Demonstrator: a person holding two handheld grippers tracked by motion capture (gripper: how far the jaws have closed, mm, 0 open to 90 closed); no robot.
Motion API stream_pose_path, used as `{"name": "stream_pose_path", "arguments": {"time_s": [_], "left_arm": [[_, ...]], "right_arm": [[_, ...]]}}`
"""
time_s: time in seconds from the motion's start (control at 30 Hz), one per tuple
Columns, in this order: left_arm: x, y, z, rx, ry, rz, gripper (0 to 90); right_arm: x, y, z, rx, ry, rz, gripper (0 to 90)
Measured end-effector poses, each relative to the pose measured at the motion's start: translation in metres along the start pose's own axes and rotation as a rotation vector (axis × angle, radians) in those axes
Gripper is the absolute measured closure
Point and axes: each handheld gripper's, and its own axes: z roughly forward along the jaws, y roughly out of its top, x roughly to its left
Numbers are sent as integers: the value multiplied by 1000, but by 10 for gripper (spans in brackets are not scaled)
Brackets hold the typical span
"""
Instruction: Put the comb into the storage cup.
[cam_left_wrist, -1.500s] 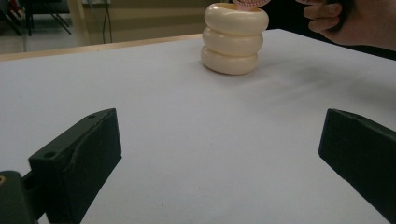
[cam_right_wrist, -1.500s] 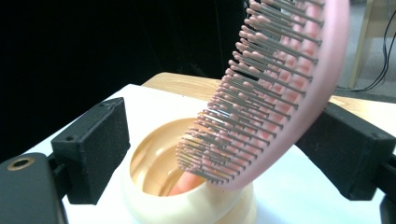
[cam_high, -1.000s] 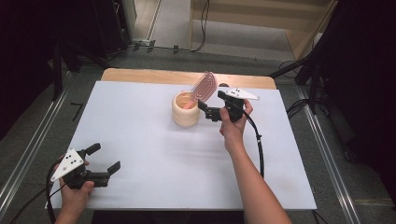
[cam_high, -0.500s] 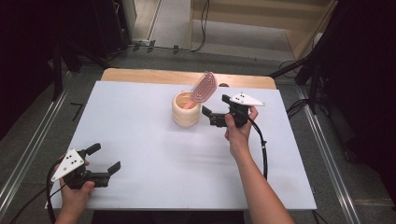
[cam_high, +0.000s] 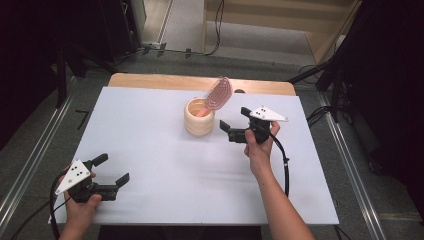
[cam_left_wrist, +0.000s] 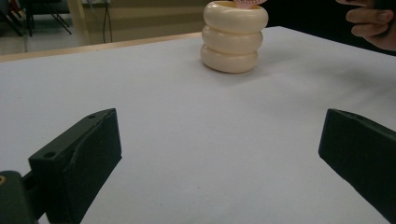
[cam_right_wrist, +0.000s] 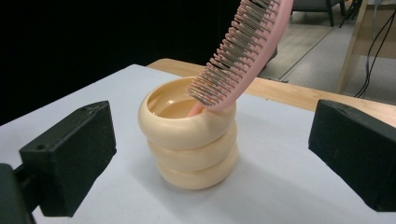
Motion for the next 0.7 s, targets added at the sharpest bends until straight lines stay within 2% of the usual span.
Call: {"name": "stream_pose_path", "arguments": {"time_s": [0.7], "left_arm": [[-1,0,0,1,5,9,0]], "right_arm": [[-7,-21,-32,4,-23,-24,0]]}}
